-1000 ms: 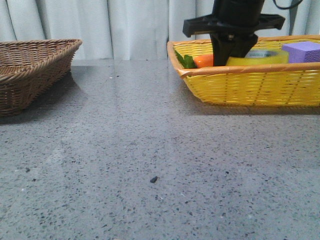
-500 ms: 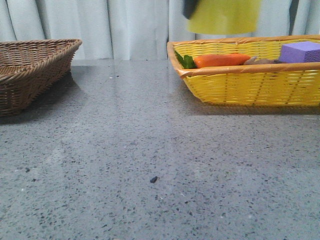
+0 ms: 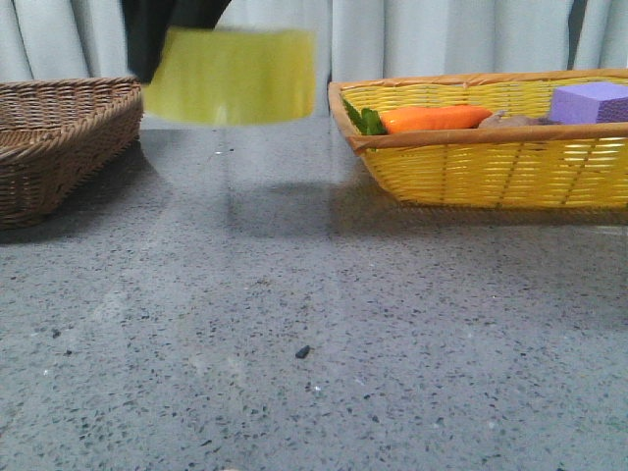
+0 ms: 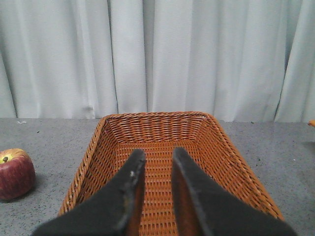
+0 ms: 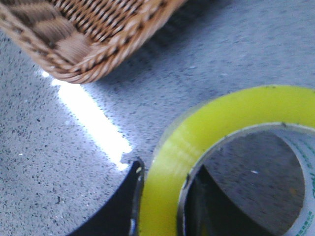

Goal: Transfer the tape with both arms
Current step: 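Grip the tape roll rim and lift it out toward the brown basket, then set the tape roll on the table between baskets and release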

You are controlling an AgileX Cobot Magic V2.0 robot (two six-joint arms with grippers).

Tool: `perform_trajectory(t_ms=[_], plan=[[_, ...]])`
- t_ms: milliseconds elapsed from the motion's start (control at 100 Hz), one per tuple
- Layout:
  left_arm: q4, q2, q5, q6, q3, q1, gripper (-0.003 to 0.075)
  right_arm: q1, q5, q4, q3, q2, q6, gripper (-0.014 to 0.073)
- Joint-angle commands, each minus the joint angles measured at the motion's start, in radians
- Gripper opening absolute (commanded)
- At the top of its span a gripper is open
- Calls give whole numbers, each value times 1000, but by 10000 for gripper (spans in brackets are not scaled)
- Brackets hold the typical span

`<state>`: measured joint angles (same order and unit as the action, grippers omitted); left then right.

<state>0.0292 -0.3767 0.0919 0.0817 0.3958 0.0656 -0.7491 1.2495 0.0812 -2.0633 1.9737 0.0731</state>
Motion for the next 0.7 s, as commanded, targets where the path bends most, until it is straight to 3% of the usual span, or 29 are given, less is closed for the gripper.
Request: perform_trajectory(t_ms=[0, 690], plan=[[-7, -13, -72, 9, 39, -1, 115, -2, -50, -16, -34, -31, 17, -48], [-7, -13, -72, 9, 39, -1, 115, 8, -80, -13, -34, 107, 17, -48]])
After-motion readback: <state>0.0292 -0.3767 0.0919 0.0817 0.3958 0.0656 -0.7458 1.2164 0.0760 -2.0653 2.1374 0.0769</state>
